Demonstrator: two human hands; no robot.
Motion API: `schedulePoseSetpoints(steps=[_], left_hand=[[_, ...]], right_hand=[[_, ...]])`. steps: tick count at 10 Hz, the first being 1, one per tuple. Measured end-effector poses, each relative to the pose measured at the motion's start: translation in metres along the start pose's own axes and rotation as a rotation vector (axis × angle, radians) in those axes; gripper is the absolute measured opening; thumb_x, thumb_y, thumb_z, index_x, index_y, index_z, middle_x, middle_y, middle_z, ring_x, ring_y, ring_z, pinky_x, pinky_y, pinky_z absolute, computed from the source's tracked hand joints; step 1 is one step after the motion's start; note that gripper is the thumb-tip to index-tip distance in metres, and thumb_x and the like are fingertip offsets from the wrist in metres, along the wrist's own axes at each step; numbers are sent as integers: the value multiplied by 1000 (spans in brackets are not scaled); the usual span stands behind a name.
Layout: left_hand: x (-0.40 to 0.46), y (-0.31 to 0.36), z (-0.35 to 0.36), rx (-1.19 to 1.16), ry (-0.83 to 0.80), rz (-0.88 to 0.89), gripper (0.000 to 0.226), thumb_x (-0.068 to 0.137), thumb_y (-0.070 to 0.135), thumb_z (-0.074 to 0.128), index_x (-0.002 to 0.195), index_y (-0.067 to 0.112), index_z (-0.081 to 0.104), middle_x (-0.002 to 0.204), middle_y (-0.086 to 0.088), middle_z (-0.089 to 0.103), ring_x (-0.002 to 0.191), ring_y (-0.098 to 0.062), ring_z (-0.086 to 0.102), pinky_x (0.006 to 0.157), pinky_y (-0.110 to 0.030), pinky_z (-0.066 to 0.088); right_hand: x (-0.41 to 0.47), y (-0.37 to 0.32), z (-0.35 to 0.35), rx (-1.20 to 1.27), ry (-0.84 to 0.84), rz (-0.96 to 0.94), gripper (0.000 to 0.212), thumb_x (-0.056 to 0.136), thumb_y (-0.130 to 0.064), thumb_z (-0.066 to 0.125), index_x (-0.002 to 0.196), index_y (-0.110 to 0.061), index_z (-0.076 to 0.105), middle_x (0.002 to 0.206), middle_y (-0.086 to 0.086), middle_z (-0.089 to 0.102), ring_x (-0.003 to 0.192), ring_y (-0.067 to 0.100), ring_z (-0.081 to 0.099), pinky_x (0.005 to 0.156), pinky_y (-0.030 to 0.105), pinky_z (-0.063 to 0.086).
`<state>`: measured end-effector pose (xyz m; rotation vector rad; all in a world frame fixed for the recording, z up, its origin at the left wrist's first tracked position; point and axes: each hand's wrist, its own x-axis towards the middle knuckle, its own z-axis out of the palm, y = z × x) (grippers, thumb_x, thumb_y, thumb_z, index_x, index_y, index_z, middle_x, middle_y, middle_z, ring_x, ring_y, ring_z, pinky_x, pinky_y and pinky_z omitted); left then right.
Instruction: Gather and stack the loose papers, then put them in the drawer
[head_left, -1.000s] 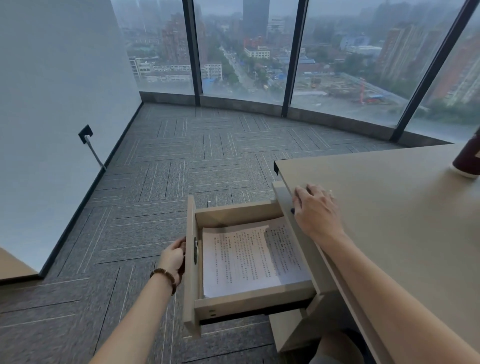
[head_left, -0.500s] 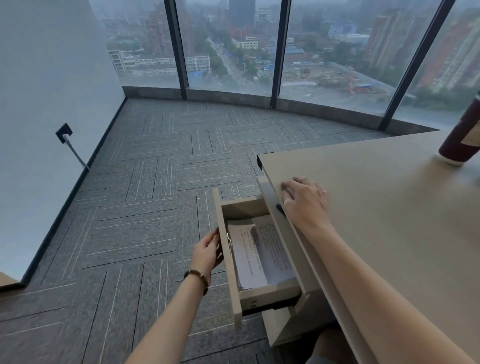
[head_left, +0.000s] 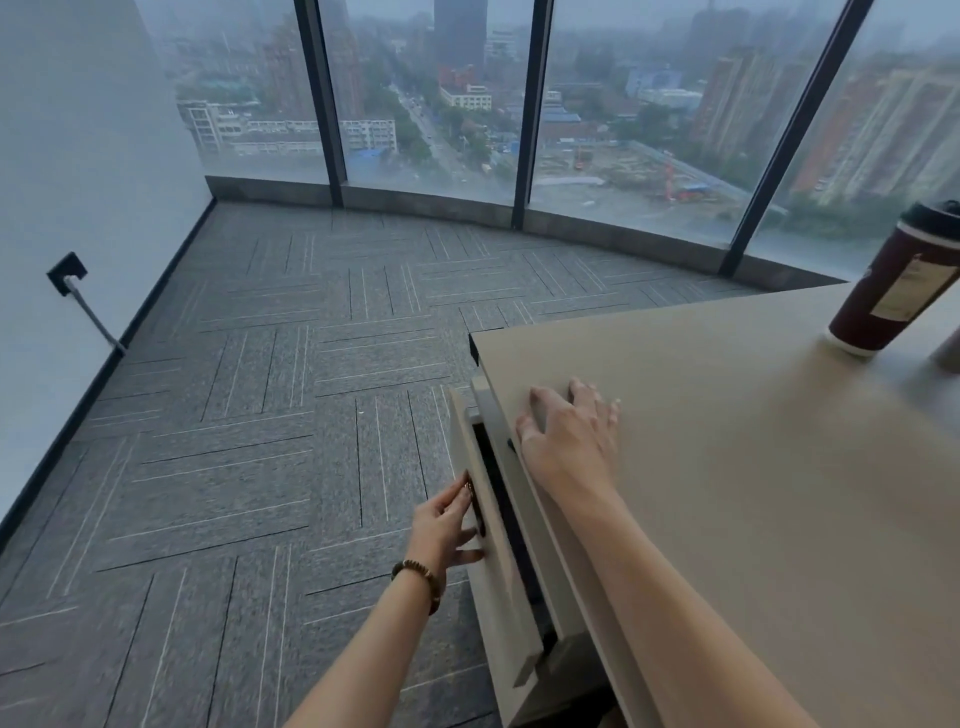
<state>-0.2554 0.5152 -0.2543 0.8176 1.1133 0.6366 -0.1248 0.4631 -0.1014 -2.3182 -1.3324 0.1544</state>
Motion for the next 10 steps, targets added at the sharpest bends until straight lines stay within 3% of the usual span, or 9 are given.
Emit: schedulePoseSetpoints(steps=[2, 3, 5, 7, 9, 10], left_hand=[[-2, 0, 31, -14, -33, -4, 35, 99, 31, 54, 134, 36, 57, 133, 8, 59, 106, -32, 65, 84, -55, 57], [1, -2, 37, -34, -18, 2, 35, 99, 32, 55, 134, 36, 57, 134, 8, 60, 93, -27, 62, 85, -55, 56], [3, -5, 41, -49, 22, 1, 36, 98, 35, 55, 134, 37, 57, 131, 6, 61, 85, -23, 58, 79, -46, 59], [1, -2, 42, -41, 22, -38, 36, 99, 35, 53, 135, 39, 55, 134, 7, 58, 110, -32, 61, 88, -52, 56], [-2, 2, 39, -40, -4, -67, 37, 99, 34, 53, 136, 38, 54, 139, 7, 54, 122, -36, 56, 91, -54, 54], [-3, 7, 38, 3, -20, -63, 38, 99, 34, 53, 137, 33, 54, 137, 6, 55, 118, -32, 57, 87, -46, 57]], right_hand=[[-2, -3, -1, -29, 1, -13, 41, 100, -35, 42, 140, -28, 51, 159, 19, 26, 151, 34, 13, 123, 51, 0], [-2, -4, 1, -46, -5, -12, 42, 101, -35, 40, 141, -29, 49, 159, 20, 25, 151, 34, 12, 123, 52, 0], [-3, -5, 2, -64, -4, -7, 43, 101, -32, 39, 143, -28, 46, 160, 21, 23, 151, 35, 11, 123, 53, -1], [-2, -6, 2, -81, -5, -6, 41, 100, -30, 39, 141, -28, 48, 159, 22, 24, 150, 37, 12, 122, 53, -2], [-3, -7, 1, -66, -19, -8, 43, 100, -31, 40, 142, -29, 48, 160, 23, 23, 151, 37, 12, 122, 54, -2], [-1, -5, 1, -27, -12, 3, 43, 99, -32, 44, 141, -31, 52, 159, 21, 25, 151, 35, 13, 123, 52, -3]])
